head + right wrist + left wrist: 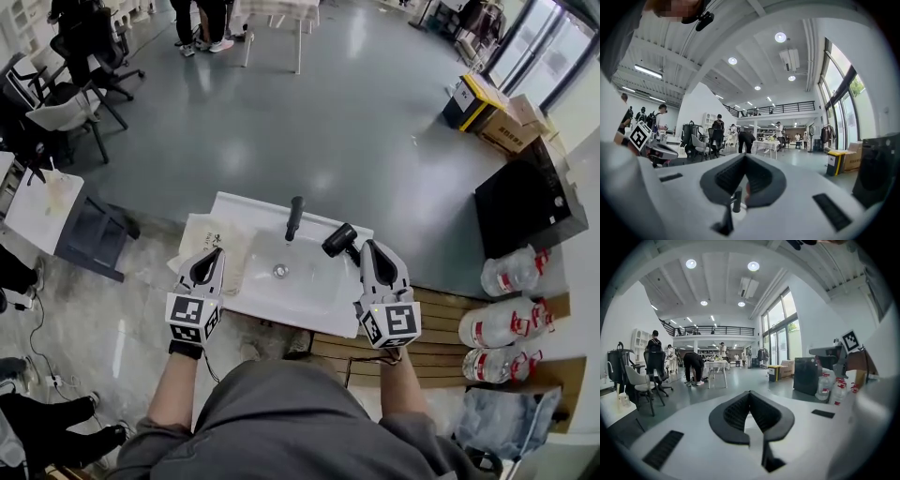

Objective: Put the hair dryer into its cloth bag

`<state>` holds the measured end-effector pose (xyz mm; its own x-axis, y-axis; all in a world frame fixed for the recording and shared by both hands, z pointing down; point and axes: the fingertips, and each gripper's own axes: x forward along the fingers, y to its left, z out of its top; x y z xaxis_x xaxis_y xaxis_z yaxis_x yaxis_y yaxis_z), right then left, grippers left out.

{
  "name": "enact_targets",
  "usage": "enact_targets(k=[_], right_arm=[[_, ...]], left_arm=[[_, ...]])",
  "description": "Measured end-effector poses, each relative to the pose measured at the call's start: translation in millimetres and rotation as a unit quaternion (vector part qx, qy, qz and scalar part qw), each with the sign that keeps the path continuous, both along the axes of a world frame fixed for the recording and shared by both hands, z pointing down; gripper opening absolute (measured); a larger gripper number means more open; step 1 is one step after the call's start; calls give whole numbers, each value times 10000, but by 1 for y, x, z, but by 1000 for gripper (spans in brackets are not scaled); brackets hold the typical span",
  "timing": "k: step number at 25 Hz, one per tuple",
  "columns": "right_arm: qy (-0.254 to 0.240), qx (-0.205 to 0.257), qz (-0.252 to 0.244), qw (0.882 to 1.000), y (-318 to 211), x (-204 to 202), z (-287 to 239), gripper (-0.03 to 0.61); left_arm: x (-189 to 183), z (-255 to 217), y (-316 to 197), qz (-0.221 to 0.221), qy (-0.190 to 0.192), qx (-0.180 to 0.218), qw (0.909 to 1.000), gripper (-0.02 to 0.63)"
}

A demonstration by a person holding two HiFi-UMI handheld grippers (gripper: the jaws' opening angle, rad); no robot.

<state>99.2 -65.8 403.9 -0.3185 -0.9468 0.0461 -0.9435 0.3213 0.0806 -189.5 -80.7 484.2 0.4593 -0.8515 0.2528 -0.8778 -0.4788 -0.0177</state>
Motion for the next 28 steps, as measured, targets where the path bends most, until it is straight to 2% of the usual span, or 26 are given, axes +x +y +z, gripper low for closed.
enact_targets(k=[4, 6, 8, 10, 14, 15, 20, 28], right_arm=[[-5, 66, -214, 9997, -26, 20, -1, 0], [-12, 70, -336, 9994, -37, 29, 2, 0], [-10, 69, -454, 9989, -46, 37, 4, 0], [0, 64, -542, 9985, -54, 43, 6, 0], [-43, 24, -557, 9984, -62, 50, 8, 0], [-56, 11, -532, 9986, -65, 52, 9, 2], [-90, -1, -414, 9991, -73, 57, 7, 0], [-68, -54, -136, 9999, -77, 78, 9, 1]], left_arm=[[15, 8, -18, -222, -93, -54, 9997, 5], [23, 14, -25, -306, -112, -99, 9994, 26], [32, 19, -29, -354, -156, -157, 9991, 84], [39, 24, -33, -383, -229, -229, 9987, 113], [44, 38, -40, -404, -310, -418, 9978, 271], [43, 40, -43, -413, -329, -437, 9976, 293], [42, 57, -58, -329, -526, -547, 9966, 299], [37, 122, -73, -281, -965, -1117, 9886, 299]])
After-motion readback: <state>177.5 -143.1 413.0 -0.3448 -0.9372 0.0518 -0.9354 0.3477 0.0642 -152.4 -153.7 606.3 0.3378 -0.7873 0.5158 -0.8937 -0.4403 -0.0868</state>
